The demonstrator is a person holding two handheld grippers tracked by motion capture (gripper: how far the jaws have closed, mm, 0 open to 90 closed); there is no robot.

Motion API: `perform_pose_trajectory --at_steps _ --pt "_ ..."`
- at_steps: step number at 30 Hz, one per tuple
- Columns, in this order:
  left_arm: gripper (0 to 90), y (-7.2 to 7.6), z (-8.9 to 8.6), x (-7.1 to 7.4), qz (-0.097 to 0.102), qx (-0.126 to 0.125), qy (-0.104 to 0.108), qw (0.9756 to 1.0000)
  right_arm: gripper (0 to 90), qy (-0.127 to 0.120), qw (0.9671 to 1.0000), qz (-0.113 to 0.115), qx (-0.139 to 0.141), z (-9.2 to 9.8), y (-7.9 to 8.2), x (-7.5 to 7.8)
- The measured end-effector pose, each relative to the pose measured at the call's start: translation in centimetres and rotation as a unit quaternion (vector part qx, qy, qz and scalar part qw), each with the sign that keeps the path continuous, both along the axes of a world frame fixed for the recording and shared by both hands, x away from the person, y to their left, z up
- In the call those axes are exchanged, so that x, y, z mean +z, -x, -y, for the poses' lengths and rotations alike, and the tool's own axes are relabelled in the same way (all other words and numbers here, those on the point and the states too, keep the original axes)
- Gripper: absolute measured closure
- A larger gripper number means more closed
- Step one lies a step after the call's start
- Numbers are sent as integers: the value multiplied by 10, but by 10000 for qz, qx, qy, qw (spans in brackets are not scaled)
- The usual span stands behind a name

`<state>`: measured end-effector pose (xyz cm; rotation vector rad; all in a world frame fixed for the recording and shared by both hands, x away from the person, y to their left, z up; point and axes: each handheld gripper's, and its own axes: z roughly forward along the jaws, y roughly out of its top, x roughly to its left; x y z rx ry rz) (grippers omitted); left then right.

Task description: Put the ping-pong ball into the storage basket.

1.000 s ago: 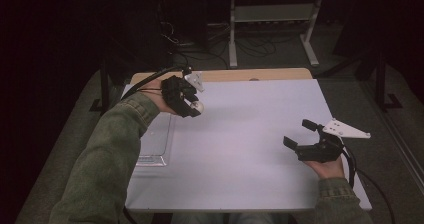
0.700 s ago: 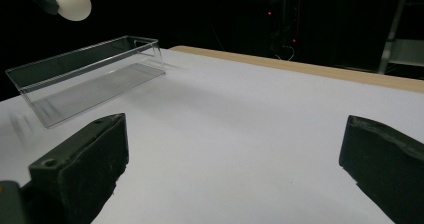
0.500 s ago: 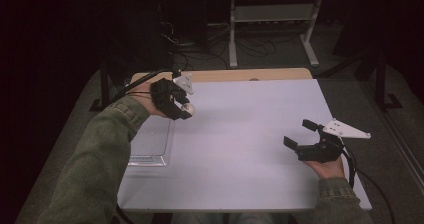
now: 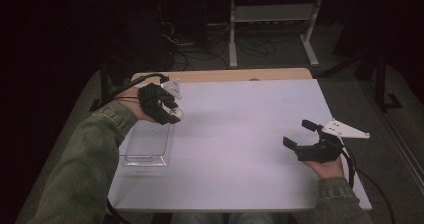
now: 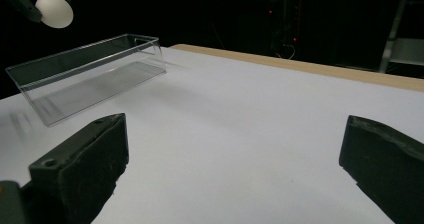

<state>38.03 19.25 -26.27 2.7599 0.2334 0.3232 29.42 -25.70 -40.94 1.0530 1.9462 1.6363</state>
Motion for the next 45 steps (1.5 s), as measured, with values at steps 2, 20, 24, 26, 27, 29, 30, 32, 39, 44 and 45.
perform_pose_trajectory --at_steps 2,20,24,26,27,29,30,32,39,44,45 --pt "506 0 -2 0 3 11 -13 10000 0 -2 10000 1 2 0 0 0" --pt "506 8 -24 0 -126 125 -183 9997 0 4 10000 8 2 -1 0 0" --pt "506 9 -29 0 -136 155 -224 9995 0 14 10000 -7 -2 -1 0 0" --pt "506 9 -32 1 -153 168 -256 9994 0 16 10000 -5 1 -1 0 0" --pt "506 9 -33 1 -156 172 -270 9994 0 21 10000 -5 2 -1 0 0" --pt "506 10 -35 1 -177 188 -299 9992 0 26 10000 -8 1 -1 -1 0" --pt "506 10 -35 1 -177 188 -299 9992 0 39 10000 -13 0 -1 -1 0" --pt "506 10 -41 0 -247 242 -378 9987 0 43 10000 -10 1 -1 -1 -1" --pt "506 12 -52 2 -360 341 -469 9977 0 82 10000 -37 20 -2 -2 -1" --pt "506 14 -54 -1 -443 345 -536 9970 0 81 10000 -33 15 -2 -1 -1" --pt "506 14 -54 -2 -449 337 -536 9970 0 80 10000 -35 13 -2 -1 -1"
